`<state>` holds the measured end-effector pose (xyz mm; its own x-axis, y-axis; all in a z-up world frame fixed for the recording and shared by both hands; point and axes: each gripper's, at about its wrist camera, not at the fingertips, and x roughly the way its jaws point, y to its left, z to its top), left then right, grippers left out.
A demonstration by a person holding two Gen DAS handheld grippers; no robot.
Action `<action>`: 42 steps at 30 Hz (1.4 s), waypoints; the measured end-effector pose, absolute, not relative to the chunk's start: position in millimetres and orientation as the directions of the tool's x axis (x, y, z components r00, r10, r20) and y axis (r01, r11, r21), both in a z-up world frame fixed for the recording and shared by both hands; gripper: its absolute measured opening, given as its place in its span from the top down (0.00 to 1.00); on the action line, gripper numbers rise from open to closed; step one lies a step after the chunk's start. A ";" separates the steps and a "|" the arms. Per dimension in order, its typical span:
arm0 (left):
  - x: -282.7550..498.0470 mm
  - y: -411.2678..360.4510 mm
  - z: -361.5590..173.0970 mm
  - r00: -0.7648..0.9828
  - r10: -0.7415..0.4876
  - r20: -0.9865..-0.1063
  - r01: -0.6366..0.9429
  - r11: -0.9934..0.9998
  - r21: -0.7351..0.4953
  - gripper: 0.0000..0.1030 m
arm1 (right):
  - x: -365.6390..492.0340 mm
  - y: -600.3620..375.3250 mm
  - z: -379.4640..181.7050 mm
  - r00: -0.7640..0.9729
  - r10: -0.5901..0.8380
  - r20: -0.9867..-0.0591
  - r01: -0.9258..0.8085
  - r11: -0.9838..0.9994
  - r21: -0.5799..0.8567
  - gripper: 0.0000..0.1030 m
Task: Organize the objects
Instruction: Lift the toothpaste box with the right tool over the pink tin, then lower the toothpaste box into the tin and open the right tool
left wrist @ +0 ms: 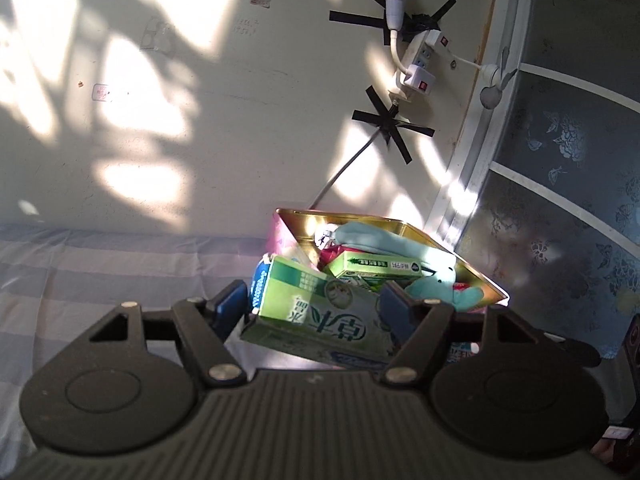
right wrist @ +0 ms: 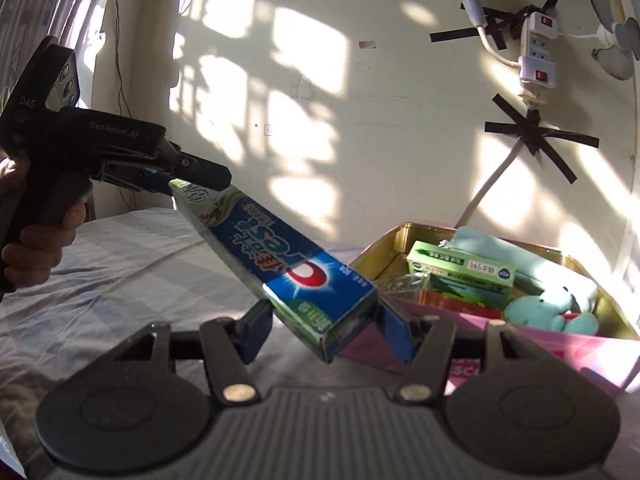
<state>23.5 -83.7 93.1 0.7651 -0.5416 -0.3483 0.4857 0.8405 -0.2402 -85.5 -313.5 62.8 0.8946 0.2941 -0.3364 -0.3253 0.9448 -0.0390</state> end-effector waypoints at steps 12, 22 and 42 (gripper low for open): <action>101.5 -210.9 82.6 0.737 -0.550 -0.393 0.528 0.831 -0.175 0.27 | -9.3 -394.6 45.5 0.947 -0.014 -0.321 -0.051 0.980 -0.192 0.33; 122.7 -238.5 60.0 0.784 -0.368 -0.500 0.403 0.914 -0.041 0.24 | 18.3 -408.7 31.5 0.956 -0.132 -0.264 0.095 0.984 -0.149 0.34; -4.5 -215.4 67.1 0.853 -0.323 -0.411 0.383 0.921 0.072 0.14 | -88.1 -384.0 48.6 0.963 -0.121 -0.239 0.157 0.978 0.138 0.31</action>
<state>-4.5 -215.4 67.1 0.8528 -0.3225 -0.4107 0.3829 0.9210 0.0719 -88.1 -384.0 48.6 0.9634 -0.1215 -0.2391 0.1575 0.9779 0.1376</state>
